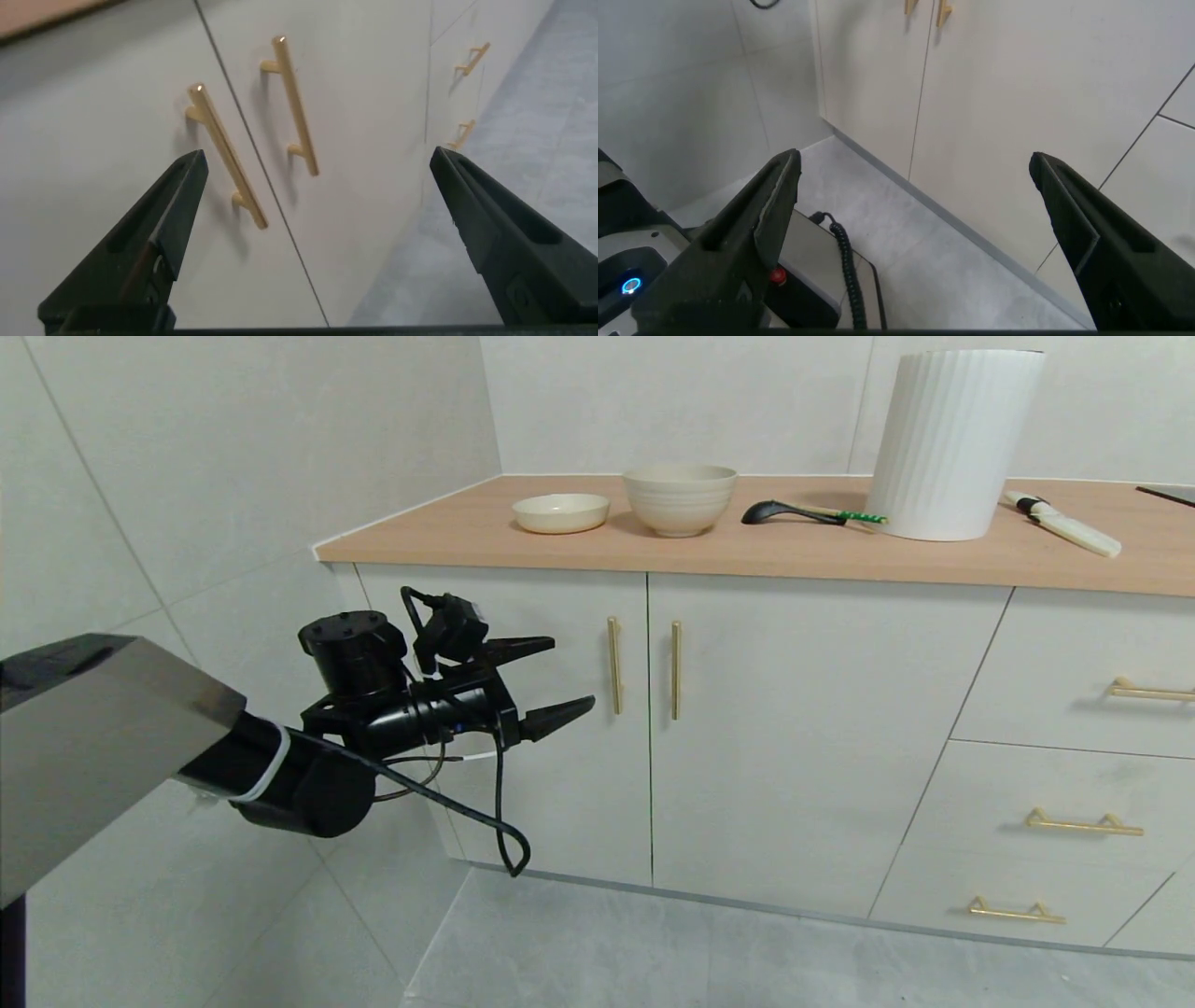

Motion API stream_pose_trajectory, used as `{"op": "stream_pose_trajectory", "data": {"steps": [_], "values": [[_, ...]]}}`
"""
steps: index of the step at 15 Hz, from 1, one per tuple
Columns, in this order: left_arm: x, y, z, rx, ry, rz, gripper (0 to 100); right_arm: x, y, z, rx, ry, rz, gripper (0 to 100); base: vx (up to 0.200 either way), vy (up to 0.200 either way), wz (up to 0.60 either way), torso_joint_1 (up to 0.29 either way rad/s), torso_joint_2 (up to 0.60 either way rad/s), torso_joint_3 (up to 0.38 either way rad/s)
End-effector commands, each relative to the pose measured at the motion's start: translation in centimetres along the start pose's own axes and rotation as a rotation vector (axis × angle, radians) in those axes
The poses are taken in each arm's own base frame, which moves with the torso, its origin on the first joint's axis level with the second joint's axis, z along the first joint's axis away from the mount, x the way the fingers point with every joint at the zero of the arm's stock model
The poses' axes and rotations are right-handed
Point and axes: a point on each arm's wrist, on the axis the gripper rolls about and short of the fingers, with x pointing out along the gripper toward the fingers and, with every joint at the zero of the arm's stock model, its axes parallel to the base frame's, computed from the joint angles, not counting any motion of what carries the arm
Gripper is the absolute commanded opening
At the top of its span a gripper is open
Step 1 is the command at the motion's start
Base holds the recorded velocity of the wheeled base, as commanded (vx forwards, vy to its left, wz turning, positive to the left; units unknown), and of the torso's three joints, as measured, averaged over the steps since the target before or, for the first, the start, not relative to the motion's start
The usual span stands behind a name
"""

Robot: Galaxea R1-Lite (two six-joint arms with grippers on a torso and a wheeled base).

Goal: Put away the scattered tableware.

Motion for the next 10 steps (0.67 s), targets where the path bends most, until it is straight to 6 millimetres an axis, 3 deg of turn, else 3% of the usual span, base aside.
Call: {"op": "stream_pose_trajectory", "data": {"steps": [1,10], "values": [[1.0,0.6,-2.0,-0.016,0.009,-0.007,100,0.0,0.0,0.0,0.001,0.002,0.001,100,0.0,0.0,0.0,0.0,0.0,0.0],[5.1,3.7,-5.9,0.021,-0.046,-0.007,100,0.0,0.0,0.0,0.001,0.002,0.0,100,0.0,0.0,0.0,0.0,0.0,0.0]]}}
